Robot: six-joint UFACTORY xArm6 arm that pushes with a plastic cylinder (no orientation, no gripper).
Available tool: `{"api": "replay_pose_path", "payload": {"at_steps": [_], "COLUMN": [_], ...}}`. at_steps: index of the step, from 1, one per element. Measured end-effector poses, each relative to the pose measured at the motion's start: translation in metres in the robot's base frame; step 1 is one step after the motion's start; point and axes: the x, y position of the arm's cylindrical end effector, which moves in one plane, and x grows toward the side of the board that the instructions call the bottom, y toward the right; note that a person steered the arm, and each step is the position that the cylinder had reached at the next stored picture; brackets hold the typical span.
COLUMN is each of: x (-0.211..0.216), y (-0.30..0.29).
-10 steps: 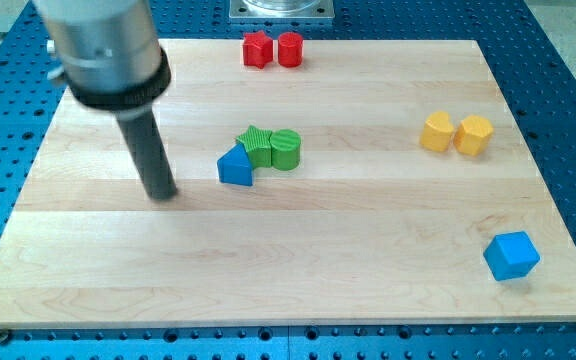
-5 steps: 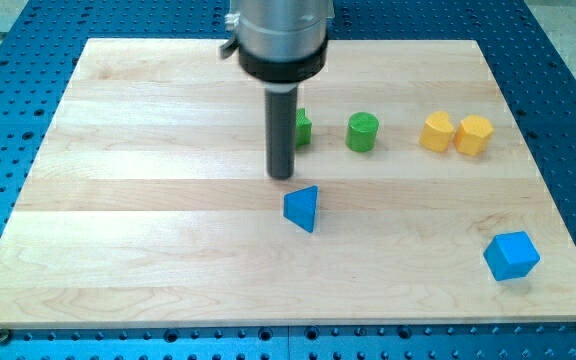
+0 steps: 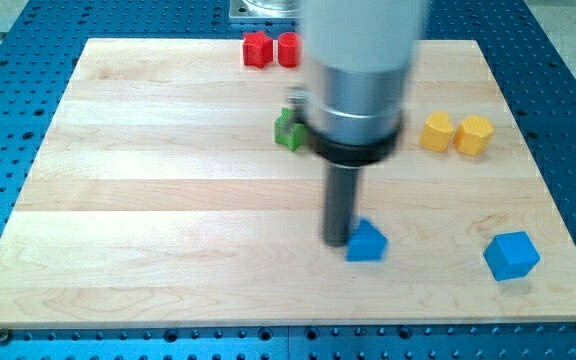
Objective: Push the triangle into the cube
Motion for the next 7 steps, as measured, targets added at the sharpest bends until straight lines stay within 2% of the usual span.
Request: {"api": "replay_pose_path", "payload": {"at_steps": [1,2,3,4,5,6,7], "x": [0.001,-0.009,0.022,0.022,0.055,0.071,0.064], "y": [0.067,0.004,0.043,0.061,0.029,0.033,0.089]}}
